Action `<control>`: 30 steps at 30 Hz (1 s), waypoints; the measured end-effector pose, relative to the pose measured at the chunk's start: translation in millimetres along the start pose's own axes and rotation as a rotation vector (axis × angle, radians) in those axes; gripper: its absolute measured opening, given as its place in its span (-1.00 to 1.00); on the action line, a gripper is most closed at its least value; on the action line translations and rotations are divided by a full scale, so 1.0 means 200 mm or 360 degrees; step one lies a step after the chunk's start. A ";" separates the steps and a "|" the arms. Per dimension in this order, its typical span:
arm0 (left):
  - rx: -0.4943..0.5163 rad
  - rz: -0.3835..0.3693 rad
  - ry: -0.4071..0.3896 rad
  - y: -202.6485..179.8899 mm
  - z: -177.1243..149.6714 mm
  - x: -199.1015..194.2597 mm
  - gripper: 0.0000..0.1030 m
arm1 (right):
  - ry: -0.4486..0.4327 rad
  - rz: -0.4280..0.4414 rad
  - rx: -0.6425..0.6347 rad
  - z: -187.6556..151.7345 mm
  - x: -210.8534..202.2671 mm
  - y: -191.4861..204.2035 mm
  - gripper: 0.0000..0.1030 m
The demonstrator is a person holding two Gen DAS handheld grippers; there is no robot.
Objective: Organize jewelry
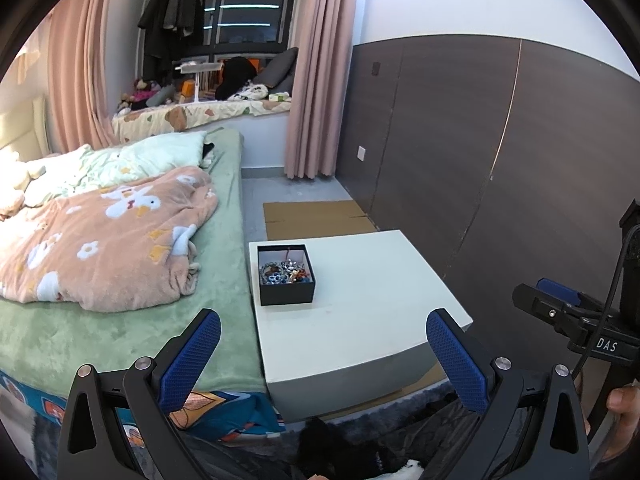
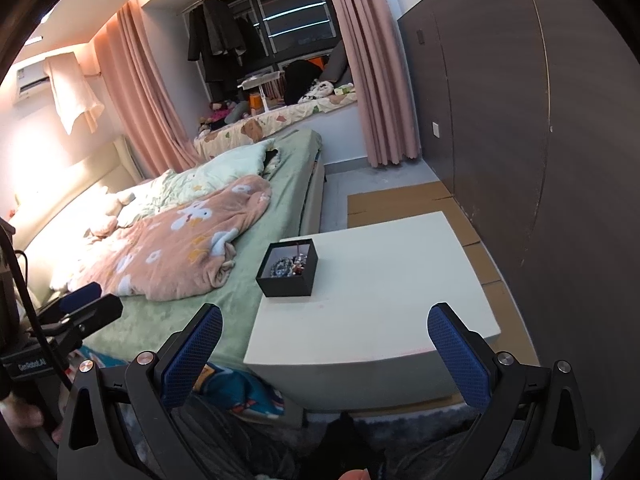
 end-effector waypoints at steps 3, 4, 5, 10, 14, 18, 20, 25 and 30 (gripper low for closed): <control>0.0008 0.0004 -0.0004 0.00 -0.01 0.00 0.99 | 0.0003 0.0018 0.0013 -0.01 0.00 0.00 1.00; 0.0007 0.0007 -0.0008 0.01 -0.01 -0.01 0.99 | 0.0008 0.0017 0.0018 -0.02 0.01 0.00 1.00; 0.0006 0.0006 -0.0012 0.01 -0.01 -0.01 0.99 | 0.0015 0.0014 0.0020 -0.03 0.02 0.00 1.00; 0.0018 0.0009 -0.0019 0.00 -0.02 -0.02 0.99 | 0.0026 0.0008 0.0033 -0.05 0.03 -0.01 1.00; 0.0031 0.0011 -0.0029 -0.01 -0.02 -0.02 0.99 | 0.0016 0.0007 0.0027 -0.07 0.04 -0.01 1.00; 0.0077 0.0016 -0.0023 -0.05 -0.02 0.00 0.99 | 0.0025 0.0017 0.0044 -0.10 0.06 -0.02 1.00; 0.0084 0.0012 -0.0014 -0.06 -0.03 0.01 0.99 | 0.0026 0.0021 0.0053 -0.11 0.07 -0.02 1.00; 0.0098 -0.0007 0.0012 -0.08 -0.04 0.06 0.99 | 0.0033 0.0018 0.0082 -0.12 0.10 -0.06 1.00; 0.0095 -0.0020 0.0000 -0.08 -0.03 0.10 0.99 | 0.0050 0.0011 0.0096 -0.13 0.15 -0.08 1.00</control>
Point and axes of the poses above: each gripper's, at about its wrist camera, not at the fingertips, and x roughly the way its jaws point, y to its left, z to its top, the point moved 8 cm from there along x, roughly the way its jaws point, and after that the axes turned 10 degrees about -z, right-handed, at the moved point
